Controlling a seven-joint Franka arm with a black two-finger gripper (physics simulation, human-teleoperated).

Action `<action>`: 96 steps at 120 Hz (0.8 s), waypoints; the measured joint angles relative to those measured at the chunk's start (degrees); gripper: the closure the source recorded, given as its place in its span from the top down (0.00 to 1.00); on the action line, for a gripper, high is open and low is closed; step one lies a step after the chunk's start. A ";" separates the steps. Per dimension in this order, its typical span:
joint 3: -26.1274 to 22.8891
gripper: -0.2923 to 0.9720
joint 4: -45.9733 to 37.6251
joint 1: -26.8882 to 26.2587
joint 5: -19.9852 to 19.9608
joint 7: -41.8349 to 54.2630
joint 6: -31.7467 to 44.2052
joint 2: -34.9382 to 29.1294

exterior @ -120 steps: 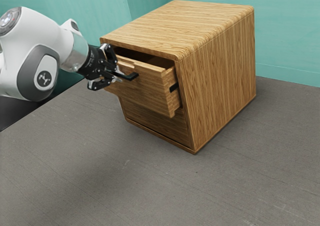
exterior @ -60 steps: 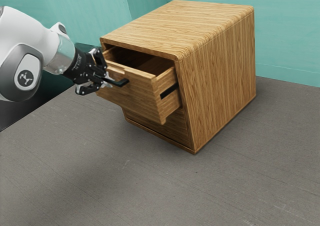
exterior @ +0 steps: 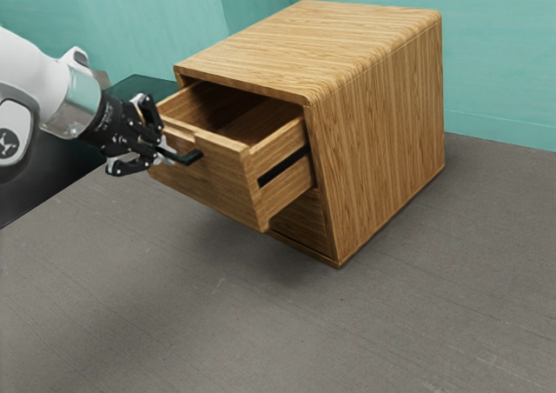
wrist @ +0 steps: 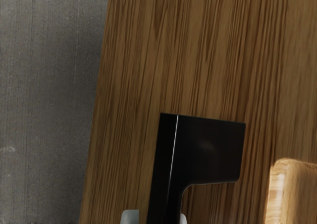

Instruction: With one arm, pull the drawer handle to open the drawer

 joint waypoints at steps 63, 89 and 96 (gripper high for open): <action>-4.61 0.16 -5.42 4.99 -0.03 0.03 -0.85 -6.43; -6.77 0.16 -8.82 8.19 0.60 0.04 -1.46 -10.74; -6.81 0.16 -9.58 8.53 1.00 0.04 -1.62 -11.68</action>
